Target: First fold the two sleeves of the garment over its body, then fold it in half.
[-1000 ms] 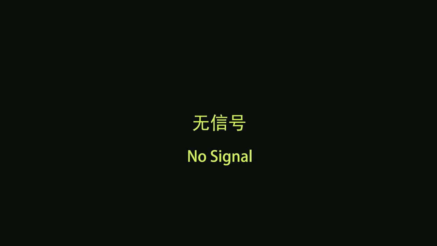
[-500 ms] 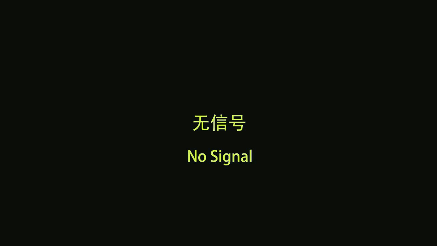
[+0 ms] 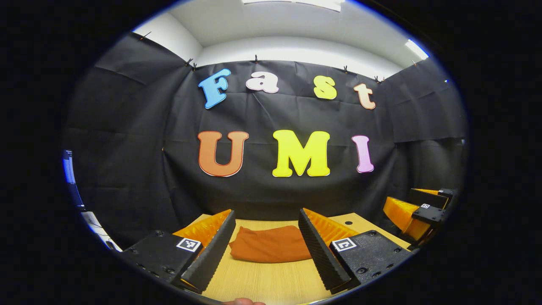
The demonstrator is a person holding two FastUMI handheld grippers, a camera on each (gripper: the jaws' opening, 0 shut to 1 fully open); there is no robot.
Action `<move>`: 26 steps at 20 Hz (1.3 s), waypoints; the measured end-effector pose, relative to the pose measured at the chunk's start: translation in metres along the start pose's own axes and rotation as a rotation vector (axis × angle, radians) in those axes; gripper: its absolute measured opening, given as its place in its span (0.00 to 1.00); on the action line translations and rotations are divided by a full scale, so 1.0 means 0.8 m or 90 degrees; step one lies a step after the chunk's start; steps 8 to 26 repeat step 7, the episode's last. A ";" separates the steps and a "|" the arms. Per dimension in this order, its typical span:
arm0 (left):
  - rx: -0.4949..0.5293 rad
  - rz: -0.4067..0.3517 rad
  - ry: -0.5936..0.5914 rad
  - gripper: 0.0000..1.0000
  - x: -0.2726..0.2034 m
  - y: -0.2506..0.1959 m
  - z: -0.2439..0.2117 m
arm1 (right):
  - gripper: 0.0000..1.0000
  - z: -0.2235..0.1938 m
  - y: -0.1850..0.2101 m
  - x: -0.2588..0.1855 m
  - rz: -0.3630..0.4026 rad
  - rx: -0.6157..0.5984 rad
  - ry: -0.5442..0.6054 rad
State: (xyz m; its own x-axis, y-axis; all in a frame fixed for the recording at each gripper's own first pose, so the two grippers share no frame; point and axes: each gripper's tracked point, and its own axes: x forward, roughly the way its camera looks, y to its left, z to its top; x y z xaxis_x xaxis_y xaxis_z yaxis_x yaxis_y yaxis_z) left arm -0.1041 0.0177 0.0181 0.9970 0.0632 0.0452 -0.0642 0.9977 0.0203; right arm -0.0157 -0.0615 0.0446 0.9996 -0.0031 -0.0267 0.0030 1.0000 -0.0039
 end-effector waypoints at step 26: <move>0.004 0.003 0.001 0.96 0.002 0.012 0.004 | 0.96 0.001 0.013 0.006 0.010 -0.002 -0.002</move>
